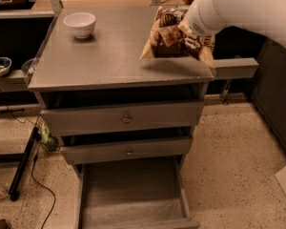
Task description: Pick brown chip bag from bottom drawer and place on counter
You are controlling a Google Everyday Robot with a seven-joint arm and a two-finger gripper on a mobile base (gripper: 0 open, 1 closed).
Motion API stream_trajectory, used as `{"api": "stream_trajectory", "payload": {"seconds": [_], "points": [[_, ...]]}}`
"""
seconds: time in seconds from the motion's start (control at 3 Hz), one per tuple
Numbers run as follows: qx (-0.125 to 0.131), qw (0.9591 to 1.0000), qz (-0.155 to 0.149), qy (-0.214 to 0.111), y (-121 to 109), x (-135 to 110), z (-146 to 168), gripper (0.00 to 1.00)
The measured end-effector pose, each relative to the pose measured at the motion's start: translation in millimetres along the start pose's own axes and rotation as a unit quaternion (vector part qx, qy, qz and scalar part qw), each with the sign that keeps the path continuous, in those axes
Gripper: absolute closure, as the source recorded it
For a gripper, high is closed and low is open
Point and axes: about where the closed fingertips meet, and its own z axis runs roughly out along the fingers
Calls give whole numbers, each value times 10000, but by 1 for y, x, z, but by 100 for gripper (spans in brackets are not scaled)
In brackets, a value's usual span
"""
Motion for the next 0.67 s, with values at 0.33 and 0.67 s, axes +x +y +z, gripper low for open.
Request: {"api": "stream_trajectory", "payload": {"seconds": [0.33, 0.67], "points": [[-386, 9991, 135, -125, 12, -15, 42, 100], [-386, 9991, 135, -125, 12, -15, 42, 100]]}}
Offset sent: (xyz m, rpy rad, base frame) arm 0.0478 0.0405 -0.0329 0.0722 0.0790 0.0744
